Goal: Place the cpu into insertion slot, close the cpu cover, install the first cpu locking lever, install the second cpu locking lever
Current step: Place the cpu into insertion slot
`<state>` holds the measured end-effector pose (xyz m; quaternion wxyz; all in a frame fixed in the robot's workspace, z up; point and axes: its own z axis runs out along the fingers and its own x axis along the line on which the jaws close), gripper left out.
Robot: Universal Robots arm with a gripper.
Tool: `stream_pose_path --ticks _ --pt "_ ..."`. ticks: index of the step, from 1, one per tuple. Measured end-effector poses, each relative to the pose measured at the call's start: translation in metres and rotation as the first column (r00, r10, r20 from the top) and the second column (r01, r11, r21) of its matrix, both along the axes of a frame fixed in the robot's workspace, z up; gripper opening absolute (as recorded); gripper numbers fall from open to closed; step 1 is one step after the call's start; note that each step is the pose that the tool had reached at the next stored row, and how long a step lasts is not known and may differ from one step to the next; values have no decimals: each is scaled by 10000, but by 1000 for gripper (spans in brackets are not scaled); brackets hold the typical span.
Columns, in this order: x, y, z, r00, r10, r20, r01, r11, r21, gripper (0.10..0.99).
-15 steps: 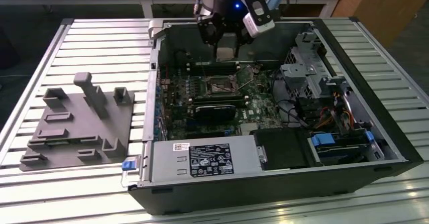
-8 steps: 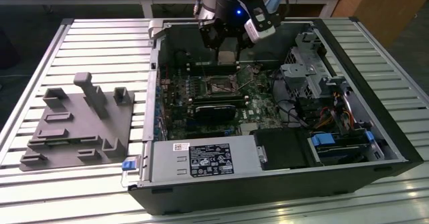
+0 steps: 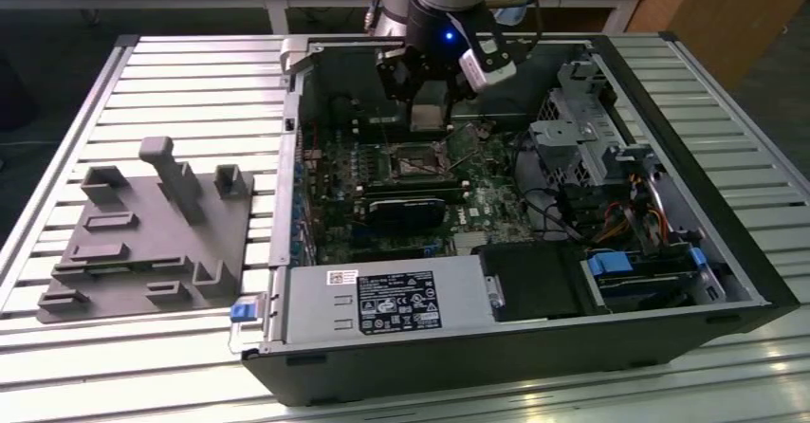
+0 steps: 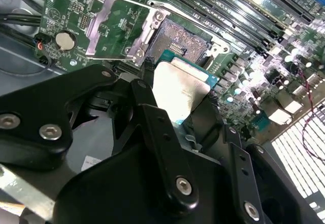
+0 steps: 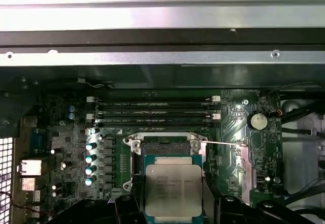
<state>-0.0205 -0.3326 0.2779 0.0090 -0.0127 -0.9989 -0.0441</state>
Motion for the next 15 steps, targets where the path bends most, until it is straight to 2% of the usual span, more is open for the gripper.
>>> stream_pose_path --ticks 15 --pt "0 0 -171 10000 0 0 0 10000 -10 541"
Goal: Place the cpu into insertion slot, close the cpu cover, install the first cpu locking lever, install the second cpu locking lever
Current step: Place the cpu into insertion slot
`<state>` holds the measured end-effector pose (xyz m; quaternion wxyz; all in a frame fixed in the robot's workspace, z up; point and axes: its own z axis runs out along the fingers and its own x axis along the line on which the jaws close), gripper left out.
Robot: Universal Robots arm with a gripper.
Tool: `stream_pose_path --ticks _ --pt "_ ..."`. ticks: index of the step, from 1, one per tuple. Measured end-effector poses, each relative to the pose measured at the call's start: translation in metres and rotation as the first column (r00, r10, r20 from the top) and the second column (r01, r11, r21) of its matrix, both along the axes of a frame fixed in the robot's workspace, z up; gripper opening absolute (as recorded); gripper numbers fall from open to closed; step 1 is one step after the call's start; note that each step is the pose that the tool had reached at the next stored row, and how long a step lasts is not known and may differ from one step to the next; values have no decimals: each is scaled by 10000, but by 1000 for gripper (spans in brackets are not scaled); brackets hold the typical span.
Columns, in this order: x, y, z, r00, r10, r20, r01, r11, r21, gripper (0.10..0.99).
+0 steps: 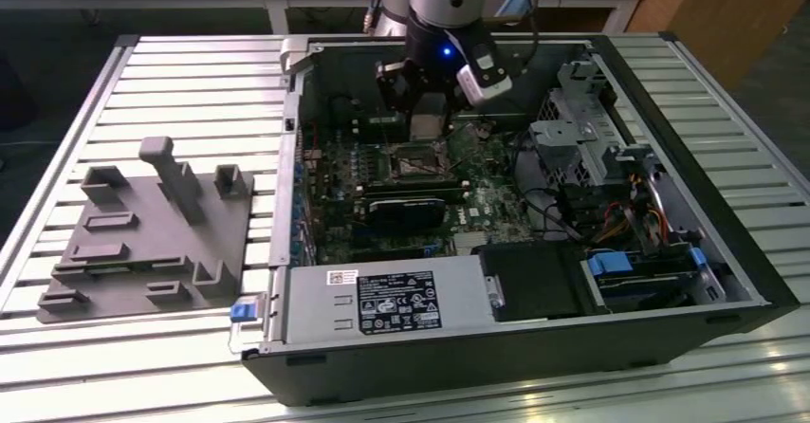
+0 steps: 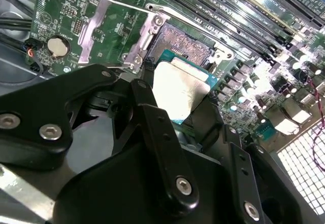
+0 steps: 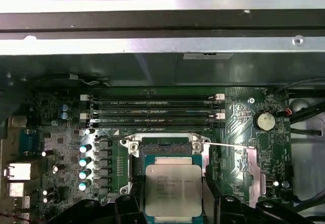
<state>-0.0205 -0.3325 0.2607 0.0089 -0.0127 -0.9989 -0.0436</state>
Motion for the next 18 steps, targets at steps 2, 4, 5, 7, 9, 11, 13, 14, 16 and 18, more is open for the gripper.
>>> stream_pose_path --ticks 2,4,5,7,9,11,13,14,16,18 --pt "0 0 -4 10000 -9 -1 9 10000 -3 541" --pt "0 0 -9 9999 -156 -1 156 9999 -5 541" --pt "0 0 -12 9996 -288 -1 288 9996 -7 541" --pt "0 0 -17 9983 -578 -1 578 9983 -11 541" --pt "0 0 -21 9959 -900 0 900 9959 -18 541" --pt "0 0 -25 9922 -1249 0 1249 9922 -25 541" --pt "0 0 -29 9874 -1582 1 1582 9874 -29 541" --pt "0 0 -31 9846 -1750 2 1750 9846 -32 541" --pt "0 0 -35 9778 -2094 2 2094 9778 -35 541" --pt "0 0 -38 9697 -2444 3 2444 9697 -38 541"
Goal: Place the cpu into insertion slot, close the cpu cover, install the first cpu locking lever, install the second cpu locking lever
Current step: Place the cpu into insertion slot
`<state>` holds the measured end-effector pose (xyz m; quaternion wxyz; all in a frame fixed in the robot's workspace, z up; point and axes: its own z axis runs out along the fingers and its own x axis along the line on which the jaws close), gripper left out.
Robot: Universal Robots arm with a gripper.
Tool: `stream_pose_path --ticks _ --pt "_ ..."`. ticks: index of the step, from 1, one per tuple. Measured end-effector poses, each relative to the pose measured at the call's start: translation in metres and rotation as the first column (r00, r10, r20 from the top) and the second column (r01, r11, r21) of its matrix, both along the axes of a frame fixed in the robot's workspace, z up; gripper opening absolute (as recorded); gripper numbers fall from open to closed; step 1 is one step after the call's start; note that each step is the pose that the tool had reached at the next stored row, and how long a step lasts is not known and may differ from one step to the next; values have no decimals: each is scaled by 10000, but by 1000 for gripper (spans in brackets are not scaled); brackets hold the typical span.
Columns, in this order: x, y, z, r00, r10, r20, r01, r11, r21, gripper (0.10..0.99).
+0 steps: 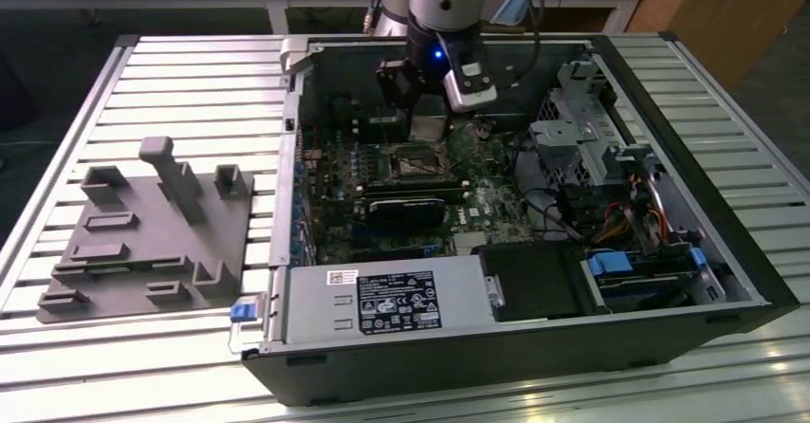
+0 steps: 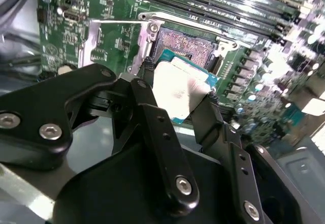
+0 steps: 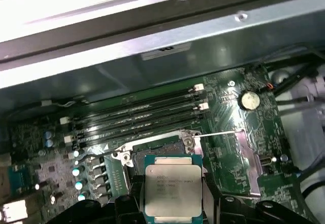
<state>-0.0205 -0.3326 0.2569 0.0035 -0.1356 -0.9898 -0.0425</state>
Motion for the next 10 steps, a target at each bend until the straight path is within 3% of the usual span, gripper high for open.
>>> stream_pose_path --ticks 5,10 --pt "0 0 -9 9959 -907 1 907 9959 -8 541" --pt "0 0 -24 9836 -1806 2 1806 9836 -14 541"
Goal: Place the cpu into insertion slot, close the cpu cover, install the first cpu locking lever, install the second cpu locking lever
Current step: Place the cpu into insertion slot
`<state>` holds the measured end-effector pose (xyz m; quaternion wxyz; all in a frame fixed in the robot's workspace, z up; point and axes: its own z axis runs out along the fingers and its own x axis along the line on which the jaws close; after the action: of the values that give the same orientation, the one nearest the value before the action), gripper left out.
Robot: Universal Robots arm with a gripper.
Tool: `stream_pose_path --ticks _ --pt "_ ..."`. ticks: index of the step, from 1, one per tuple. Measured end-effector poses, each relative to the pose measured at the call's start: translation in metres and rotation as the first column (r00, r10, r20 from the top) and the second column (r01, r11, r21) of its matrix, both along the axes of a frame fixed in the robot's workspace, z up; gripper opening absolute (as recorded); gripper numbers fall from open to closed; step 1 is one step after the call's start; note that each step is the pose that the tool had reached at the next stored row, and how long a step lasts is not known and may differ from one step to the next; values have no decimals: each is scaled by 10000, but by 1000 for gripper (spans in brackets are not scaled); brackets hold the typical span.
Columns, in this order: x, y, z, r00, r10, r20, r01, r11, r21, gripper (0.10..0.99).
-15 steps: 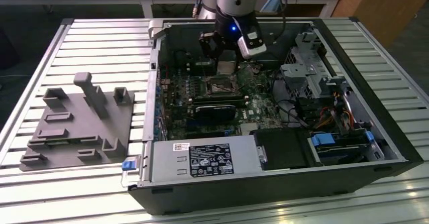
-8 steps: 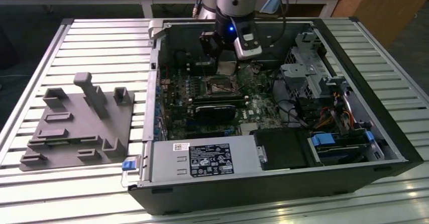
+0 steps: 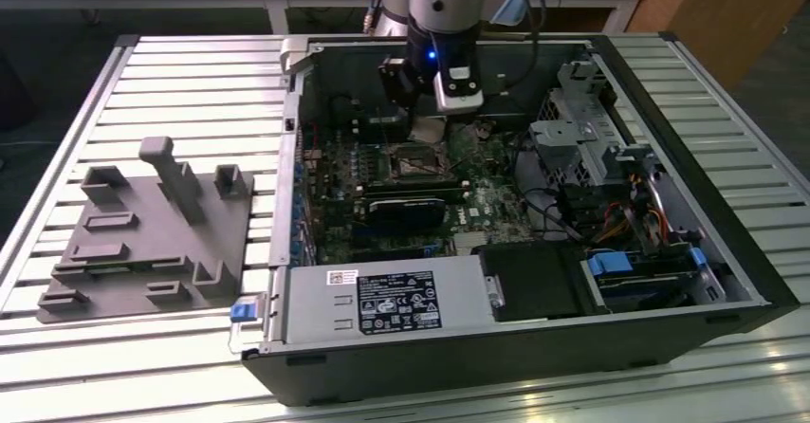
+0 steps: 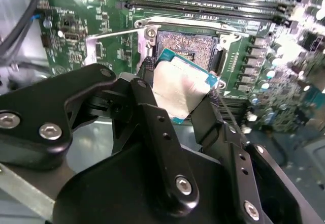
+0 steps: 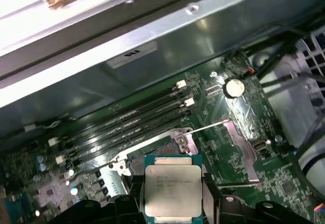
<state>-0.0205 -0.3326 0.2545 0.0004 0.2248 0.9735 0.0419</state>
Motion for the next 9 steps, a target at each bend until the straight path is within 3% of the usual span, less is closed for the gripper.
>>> stream_pose_path --ticks 4,9 --pt "0 0 -19 9974 -723 0 723 9974 -6 541" --pt "0 0 -48 9877 -1561 0 1561 9877 -11 541"
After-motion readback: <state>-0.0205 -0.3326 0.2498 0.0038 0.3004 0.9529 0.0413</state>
